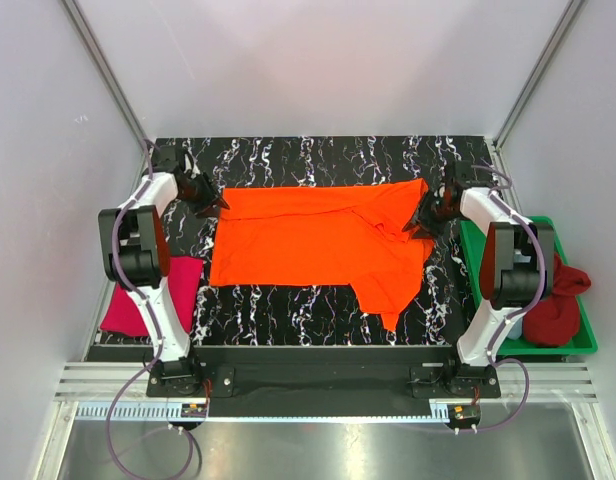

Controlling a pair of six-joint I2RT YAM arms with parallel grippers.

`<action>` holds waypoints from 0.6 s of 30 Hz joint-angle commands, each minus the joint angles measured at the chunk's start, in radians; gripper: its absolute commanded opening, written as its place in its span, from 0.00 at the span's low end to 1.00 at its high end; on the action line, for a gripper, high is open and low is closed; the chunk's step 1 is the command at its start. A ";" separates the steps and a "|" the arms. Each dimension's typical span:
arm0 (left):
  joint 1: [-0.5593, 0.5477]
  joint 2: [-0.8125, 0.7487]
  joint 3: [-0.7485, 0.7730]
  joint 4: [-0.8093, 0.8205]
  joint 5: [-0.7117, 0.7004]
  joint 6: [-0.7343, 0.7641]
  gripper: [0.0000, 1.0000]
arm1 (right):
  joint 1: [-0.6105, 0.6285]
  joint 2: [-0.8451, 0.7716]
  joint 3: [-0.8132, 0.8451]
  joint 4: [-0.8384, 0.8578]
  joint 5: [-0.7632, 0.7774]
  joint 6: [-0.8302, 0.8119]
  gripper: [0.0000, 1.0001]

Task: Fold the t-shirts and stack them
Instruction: Fold the tshirt

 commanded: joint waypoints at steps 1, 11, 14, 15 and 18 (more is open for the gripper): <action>-0.003 0.013 0.022 0.014 -0.003 0.026 0.43 | -0.001 -0.056 -0.060 0.106 -0.074 0.007 0.41; -0.001 0.056 0.015 0.013 -0.007 0.043 0.43 | -0.001 0.009 -0.064 0.114 -0.082 0.011 0.44; -0.001 0.063 0.021 0.011 -0.012 0.046 0.41 | -0.001 0.019 -0.066 0.117 -0.088 0.018 0.42; -0.001 0.068 0.024 0.013 -0.013 0.046 0.41 | -0.001 0.021 -0.069 0.117 -0.090 0.020 0.42; -0.001 0.086 0.038 0.011 -0.015 0.047 0.42 | -0.001 0.024 -0.077 0.120 -0.094 0.021 0.41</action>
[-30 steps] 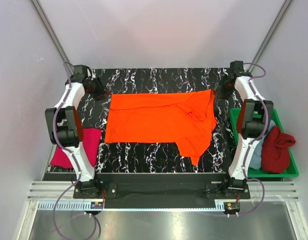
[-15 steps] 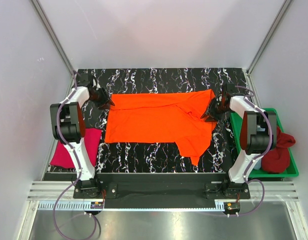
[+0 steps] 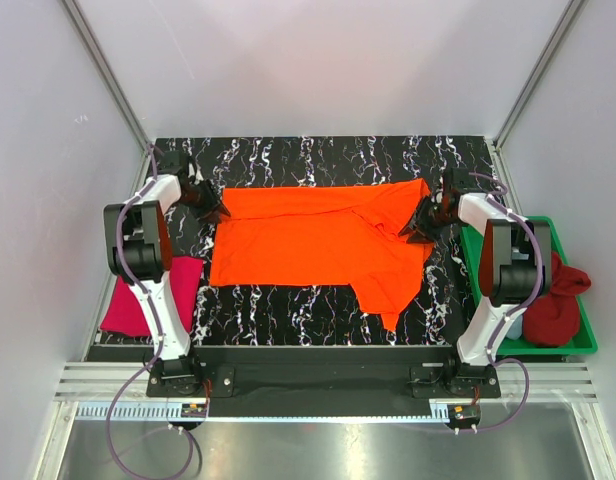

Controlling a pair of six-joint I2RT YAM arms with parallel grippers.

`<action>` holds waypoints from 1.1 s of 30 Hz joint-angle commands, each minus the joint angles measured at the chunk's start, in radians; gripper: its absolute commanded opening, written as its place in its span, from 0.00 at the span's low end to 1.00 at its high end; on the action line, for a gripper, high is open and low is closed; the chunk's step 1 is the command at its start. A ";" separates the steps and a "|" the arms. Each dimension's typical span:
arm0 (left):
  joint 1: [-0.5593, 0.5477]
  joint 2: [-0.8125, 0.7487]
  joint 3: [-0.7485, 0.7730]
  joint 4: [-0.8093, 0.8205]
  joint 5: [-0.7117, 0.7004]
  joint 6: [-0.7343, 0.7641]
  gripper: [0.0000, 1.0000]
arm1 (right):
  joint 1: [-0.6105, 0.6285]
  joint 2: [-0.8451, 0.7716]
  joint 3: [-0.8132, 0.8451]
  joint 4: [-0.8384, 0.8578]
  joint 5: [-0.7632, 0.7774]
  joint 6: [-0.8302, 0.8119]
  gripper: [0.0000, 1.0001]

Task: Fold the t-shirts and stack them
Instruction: Fold the tshirt

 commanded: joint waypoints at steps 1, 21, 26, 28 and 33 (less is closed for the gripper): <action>-0.001 0.024 0.041 0.010 -0.015 0.022 0.42 | -0.003 0.005 -0.001 0.030 -0.031 0.009 0.41; -0.056 -0.175 -0.066 0.016 -0.007 -0.015 0.45 | -0.003 0.005 0.023 -0.016 0.066 0.009 0.42; -0.164 -0.241 -0.163 0.069 0.065 -0.061 0.43 | 0.015 -0.064 0.062 -0.022 0.087 -0.035 0.40; -0.217 -0.253 -0.186 0.076 0.075 -0.067 0.42 | 0.050 -0.083 0.086 -0.023 0.090 -0.072 0.40; -0.300 -0.273 -0.218 0.125 0.108 -0.103 0.39 | 0.176 -0.058 0.149 -0.030 0.070 -0.046 0.40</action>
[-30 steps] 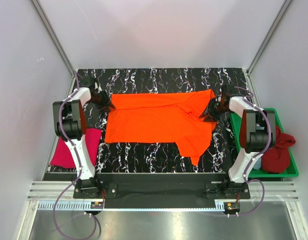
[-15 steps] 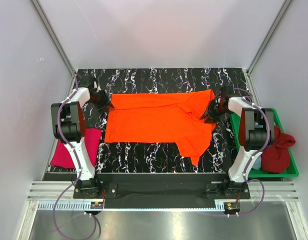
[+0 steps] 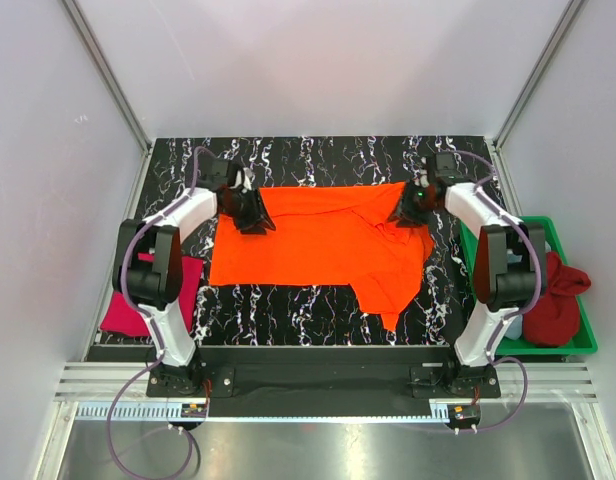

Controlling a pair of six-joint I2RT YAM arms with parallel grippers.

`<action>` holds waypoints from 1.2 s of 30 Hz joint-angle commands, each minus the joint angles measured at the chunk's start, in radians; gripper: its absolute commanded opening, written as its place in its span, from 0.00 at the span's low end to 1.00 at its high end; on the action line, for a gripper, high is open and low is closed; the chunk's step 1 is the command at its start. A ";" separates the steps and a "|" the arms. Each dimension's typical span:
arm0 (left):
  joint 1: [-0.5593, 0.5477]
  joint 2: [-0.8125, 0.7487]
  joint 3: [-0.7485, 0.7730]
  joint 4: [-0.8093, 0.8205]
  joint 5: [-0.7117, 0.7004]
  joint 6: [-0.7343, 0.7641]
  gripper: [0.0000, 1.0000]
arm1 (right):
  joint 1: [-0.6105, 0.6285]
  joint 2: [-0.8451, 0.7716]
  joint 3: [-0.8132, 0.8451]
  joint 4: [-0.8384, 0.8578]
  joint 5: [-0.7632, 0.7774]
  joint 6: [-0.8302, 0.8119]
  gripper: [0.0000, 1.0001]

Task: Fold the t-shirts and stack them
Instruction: Fold the tshirt

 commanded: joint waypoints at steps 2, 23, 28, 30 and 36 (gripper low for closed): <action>-0.056 -0.049 -0.013 0.073 0.060 -0.041 0.39 | 0.127 -0.022 0.051 0.019 0.014 0.026 0.36; -0.038 -0.135 -0.082 0.033 0.100 0.036 0.31 | 0.177 0.248 0.235 0.080 0.269 0.090 0.16; 0.002 -0.131 -0.077 0.027 0.127 0.047 0.30 | 0.162 0.279 0.278 0.071 0.265 0.086 0.17; 0.008 -0.129 -0.077 0.021 0.130 0.054 0.30 | 0.159 0.300 0.294 0.069 0.269 0.081 0.18; 0.024 -0.125 -0.088 0.011 0.142 0.067 0.30 | 0.153 0.347 0.370 0.049 0.216 0.052 0.23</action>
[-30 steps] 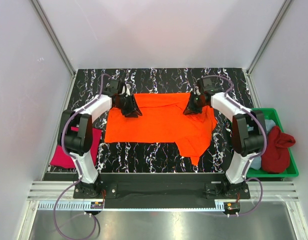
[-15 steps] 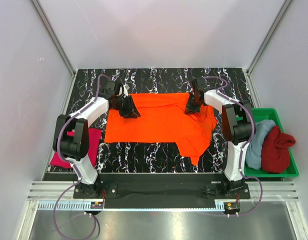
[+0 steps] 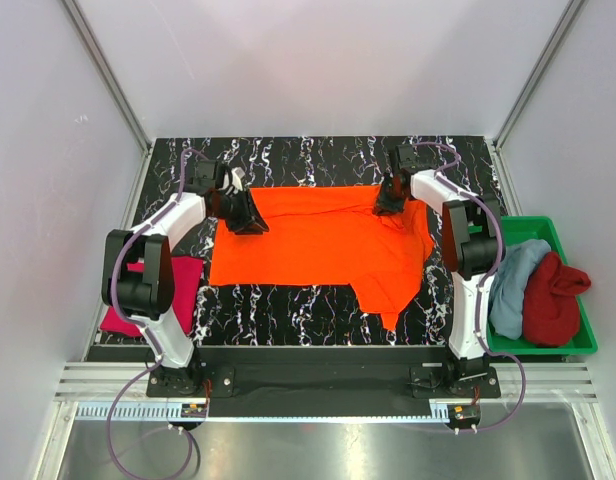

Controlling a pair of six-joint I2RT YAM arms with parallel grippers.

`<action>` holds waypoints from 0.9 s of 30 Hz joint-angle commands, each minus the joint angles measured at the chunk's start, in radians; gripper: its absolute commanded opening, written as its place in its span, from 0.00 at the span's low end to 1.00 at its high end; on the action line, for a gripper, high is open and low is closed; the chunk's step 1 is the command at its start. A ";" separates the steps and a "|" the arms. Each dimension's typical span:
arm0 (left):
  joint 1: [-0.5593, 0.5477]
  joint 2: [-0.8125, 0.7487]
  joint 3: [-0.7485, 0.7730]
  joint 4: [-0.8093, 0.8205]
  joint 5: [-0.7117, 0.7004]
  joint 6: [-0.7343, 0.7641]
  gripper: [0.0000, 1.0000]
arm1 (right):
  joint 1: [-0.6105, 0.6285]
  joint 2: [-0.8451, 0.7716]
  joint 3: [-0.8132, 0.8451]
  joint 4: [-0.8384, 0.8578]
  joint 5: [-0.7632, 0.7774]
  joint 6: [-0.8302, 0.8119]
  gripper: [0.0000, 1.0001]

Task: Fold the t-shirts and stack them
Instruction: Fold the tshirt

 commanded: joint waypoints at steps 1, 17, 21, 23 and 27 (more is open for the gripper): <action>0.007 -0.035 -0.010 0.001 0.046 0.028 0.30 | -0.001 0.009 0.064 -0.007 -0.026 -0.032 0.26; 0.010 -0.023 0.004 0.003 0.060 0.022 0.28 | 0.004 0.035 0.027 -0.064 0.049 -0.052 0.13; 0.010 -0.035 0.005 0.003 0.051 0.022 0.27 | 0.010 0.015 0.033 -0.065 0.058 -0.056 0.06; 0.010 -0.040 0.004 0.003 0.049 0.020 0.27 | 0.010 -0.008 0.033 -0.070 0.055 -0.058 0.00; 0.014 -0.049 -0.001 0.003 0.041 0.019 0.27 | 0.012 -0.075 -0.014 -0.081 0.019 -0.017 0.00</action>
